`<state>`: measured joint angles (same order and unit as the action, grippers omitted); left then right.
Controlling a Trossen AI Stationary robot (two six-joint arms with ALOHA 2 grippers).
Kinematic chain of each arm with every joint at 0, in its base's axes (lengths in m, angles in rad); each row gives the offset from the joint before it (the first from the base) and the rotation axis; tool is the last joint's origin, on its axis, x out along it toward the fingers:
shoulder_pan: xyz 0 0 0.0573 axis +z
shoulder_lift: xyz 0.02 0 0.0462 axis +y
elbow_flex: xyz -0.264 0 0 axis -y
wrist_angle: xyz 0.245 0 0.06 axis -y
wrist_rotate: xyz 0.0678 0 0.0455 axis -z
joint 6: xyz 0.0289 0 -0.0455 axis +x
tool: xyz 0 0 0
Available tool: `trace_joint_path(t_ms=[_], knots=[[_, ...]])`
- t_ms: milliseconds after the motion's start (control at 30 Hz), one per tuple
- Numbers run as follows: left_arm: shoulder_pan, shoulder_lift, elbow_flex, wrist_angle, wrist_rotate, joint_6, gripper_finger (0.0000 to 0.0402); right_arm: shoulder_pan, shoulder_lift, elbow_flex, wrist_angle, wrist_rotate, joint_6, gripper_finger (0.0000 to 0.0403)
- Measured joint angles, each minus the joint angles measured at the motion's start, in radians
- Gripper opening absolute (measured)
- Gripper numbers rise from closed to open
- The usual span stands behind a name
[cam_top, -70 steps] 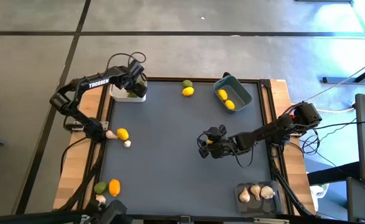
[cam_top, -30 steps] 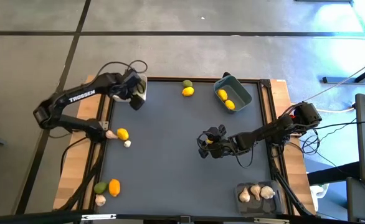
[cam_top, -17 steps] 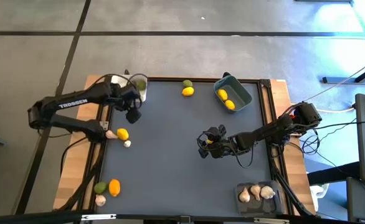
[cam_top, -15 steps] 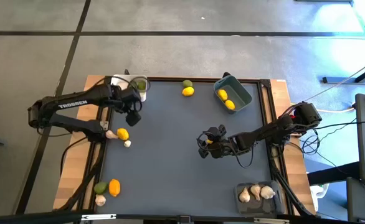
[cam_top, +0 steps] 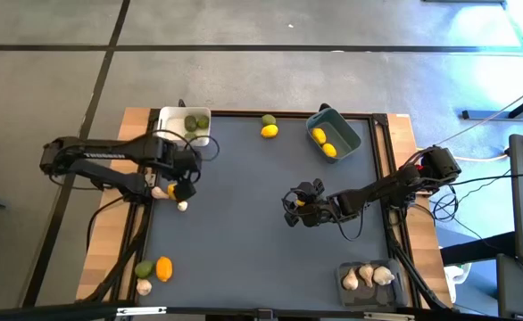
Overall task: Sort produce into baskets
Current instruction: Put the lemon into the blue bin
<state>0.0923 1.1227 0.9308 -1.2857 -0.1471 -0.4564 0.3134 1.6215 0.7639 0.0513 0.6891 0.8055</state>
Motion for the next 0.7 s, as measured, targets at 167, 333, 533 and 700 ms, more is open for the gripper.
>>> trace_joint_path(t_ms=[167, 333, 533, 700], knots=[[-0.035, 0.017, -0.051, -0.019, 0.011, -0.015, 0.0274, 0.0, 0.0, 0.0, 0.001, 0.0, 0.0, 0.0244], [-0.064, 0.078, -0.073, -0.023, 0.018, 0.021, 0.0274, 0.0, 0.0, 0.0, 0.004, 0.0, 0.0, 0.0244], [-0.106, 0.195, -0.073, -0.074, 0.019, 0.166, 0.0274, 0.0, 0.0, 0.0, 0.004, 0.0, 0.0, 0.0244], [-0.136, 0.275, -0.074, -0.054, 0.018, 0.282, 0.0274, 0.0, 0.0, 0.0, 0.004, 0.0, 0.0, 0.0244]])
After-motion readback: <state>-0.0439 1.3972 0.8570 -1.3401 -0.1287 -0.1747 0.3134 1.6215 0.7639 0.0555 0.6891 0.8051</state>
